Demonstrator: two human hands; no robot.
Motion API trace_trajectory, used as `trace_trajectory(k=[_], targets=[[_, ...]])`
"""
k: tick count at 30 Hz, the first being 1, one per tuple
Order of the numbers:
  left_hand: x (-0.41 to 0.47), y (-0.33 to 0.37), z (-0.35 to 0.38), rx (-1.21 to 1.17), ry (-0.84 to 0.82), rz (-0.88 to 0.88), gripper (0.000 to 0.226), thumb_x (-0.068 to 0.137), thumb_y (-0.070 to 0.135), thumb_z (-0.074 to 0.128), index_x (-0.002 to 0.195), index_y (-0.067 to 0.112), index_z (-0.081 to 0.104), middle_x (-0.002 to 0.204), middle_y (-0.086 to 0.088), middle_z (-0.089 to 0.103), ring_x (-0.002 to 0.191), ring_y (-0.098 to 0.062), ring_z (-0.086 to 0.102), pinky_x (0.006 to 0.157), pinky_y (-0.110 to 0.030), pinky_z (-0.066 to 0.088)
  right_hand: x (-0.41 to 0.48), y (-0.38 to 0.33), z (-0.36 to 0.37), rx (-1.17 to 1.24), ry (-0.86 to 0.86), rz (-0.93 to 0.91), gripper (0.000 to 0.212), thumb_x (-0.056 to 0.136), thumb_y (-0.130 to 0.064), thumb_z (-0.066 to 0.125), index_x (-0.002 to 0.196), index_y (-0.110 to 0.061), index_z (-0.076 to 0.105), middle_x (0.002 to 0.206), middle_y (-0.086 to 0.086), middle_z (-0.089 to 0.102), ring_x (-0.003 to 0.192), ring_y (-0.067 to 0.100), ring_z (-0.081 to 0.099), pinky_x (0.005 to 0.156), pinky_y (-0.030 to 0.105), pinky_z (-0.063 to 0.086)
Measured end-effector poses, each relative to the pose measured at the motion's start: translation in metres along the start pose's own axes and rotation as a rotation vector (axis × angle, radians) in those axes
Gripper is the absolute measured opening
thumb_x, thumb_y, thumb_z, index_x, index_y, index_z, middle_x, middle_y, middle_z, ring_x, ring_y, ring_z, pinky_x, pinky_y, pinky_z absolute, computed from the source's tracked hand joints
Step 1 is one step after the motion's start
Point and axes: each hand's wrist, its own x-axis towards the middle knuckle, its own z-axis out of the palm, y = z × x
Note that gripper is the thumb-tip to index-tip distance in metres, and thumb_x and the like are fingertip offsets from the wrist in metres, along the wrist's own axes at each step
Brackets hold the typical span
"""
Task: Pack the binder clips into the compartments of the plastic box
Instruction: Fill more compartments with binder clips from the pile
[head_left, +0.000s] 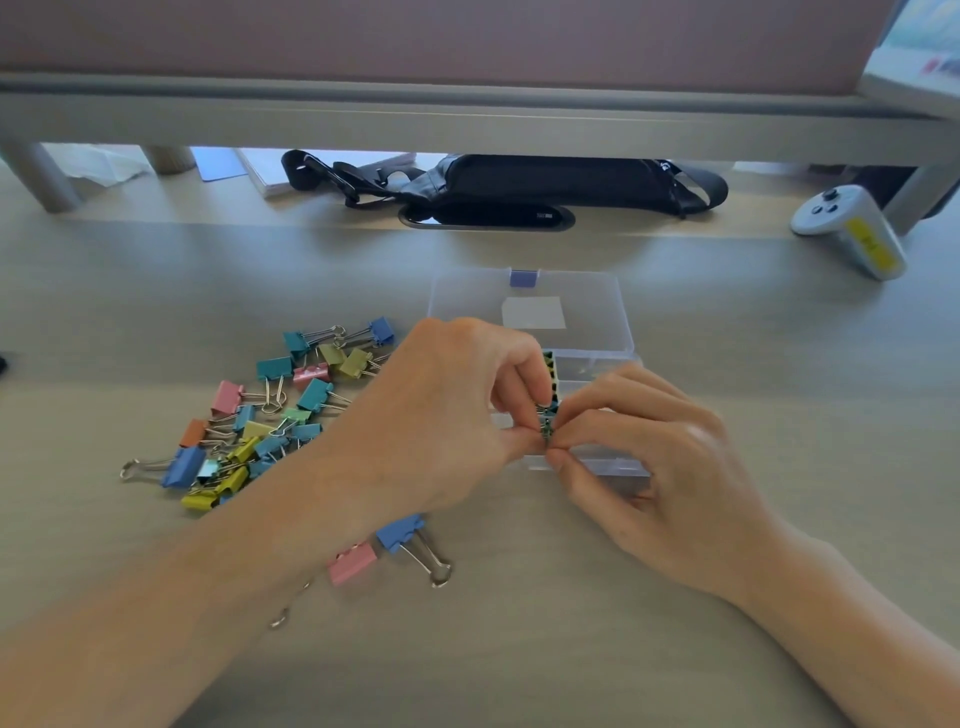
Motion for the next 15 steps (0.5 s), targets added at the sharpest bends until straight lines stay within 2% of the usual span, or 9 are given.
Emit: trace_trajectory(k=[2, 6, 12, 15], targets=[[0.0015, -0.0019, -0.0015, -0.035, -0.019, -0.024, 0.021, 0.074, 0.026, 0.088, 0.086, 0.032, 0.071, 0.073, 0.026, 0.072, 0.078, 0.012, 0.059, 0.072, -0.003, 0.039, -0.0012, 0.0005, 0.0008, -0.016, 0.008, -0.006, 0.008, 0.091, -0.011, 0.073, 0.085, -0.012, 0.078, 0.096, -0.004, 0.071, 0.086, 0.017, 0.062, 0.08, 0.029, 0.051], [-0.0008, -0.0059, -0.009, -0.063, -0.071, -0.05, 0.016, 0.08, 0.03, 0.084, 0.09, 0.035, 0.073, 0.079, 0.031, 0.072, 0.081, -0.002, 0.065, 0.076, -0.016, 0.047, -0.0022, 0.0009, 0.0017, -0.035, -0.002, -0.001, 0.009, 0.092, -0.012, 0.072, 0.086, -0.011, 0.078, 0.099, -0.004, 0.07, 0.088, 0.02, 0.062, 0.08, 0.035, 0.051], [0.0014, -0.0086, -0.0051, -0.065, -0.023, -0.058, 0.019, 0.079, 0.022, 0.083, 0.089, 0.033, 0.071, 0.076, 0.028, 0.072, 0.078, 0.011, 0.061, 0.071, -0.004, 0.041, -0.002, -0.0001, 0.0013, -0.044, -0.005, 0.004, 0.009, 0.092, -0.013, 0.071, 0.086, -0.012, 0.078, 0.098, -0.004, 0.069, 0.086, 0.02, 0.061, 0.078, 0.037, 0.051], [0.0005, -0.0092, -0.0035, -0.082, -0.01, -0.041, 0.021, 0.079, 0.022, 0.083, 0.091, 0.034, 0.07, 0.078, 0.025, 0.073, 0.077, 0.008, 0.061, 0.07, -0.006, 0.043, -0.0023, -0.0002, 0.0025, -0.044, -0.007, 0.003, 0.009, 0.092, -0.012, 0.071, 0.086, -0.011, 0.078, 0.098, -0.003, 0.069, 0.086, 0.022, 0.061, 0.077, 0.038, 0.051]])
